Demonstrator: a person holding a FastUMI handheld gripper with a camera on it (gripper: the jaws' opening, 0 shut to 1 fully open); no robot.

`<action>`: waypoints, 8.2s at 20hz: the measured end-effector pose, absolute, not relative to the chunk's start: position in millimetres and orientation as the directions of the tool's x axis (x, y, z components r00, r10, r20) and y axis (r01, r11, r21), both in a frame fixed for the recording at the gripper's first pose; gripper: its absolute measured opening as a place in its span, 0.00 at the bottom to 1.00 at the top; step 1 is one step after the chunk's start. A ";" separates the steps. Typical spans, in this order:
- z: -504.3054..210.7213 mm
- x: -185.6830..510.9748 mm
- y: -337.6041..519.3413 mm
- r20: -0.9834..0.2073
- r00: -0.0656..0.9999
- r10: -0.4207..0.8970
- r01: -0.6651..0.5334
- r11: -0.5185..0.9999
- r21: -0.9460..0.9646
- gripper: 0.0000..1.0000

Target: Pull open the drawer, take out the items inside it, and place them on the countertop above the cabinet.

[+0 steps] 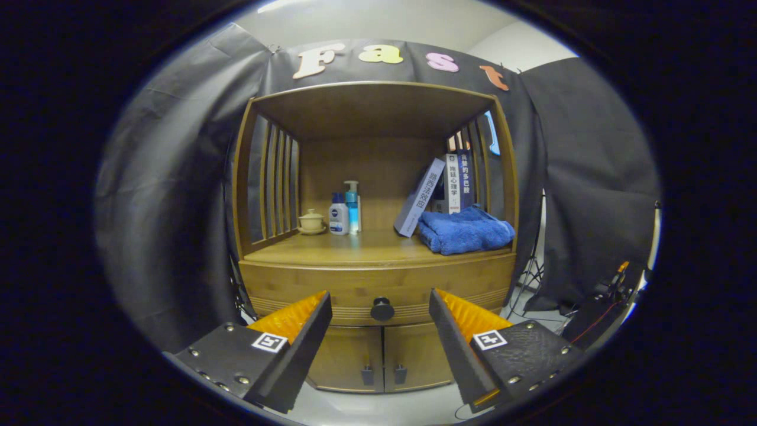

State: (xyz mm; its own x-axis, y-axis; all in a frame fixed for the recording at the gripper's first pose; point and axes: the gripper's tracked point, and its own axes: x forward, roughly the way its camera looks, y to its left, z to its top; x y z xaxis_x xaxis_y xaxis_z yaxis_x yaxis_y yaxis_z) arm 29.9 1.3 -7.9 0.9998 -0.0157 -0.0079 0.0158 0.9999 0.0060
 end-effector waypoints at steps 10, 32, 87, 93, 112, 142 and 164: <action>-44.4 118.9 13.0 -0.056 0.998 -0.012 0.012 1.000 -0.007 0.99; -100.5 176.3 0.9 -0.114 0.993 -0.041 0.041 0.999 0.000 0.44; -3.8 30.5 10.6 -0.349 0.937 0.029 0.010 0.994 0.111 0.99; -31.9 98.1 -14.5 -0.556 0.827 -0.076 0.122 0.992 0.045 1.00; -143.2 113.3 -3.1 -0.895 0.441 0.066 0.112 0.986 0.127 0.42; 70.5 229.5 28.8 -0.309 0.949 0.067 0.005 0.974 0.227 0.36; 9.6 301.5 27.0 -0.334 0.943 0.000 0.082 0.969 0.232 0.44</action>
State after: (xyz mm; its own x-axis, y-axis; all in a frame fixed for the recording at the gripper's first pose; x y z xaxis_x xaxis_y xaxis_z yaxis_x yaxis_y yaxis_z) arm 301.5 27.0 9.6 0.9427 -0.0001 -0.3337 0.0821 0.9693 0.2316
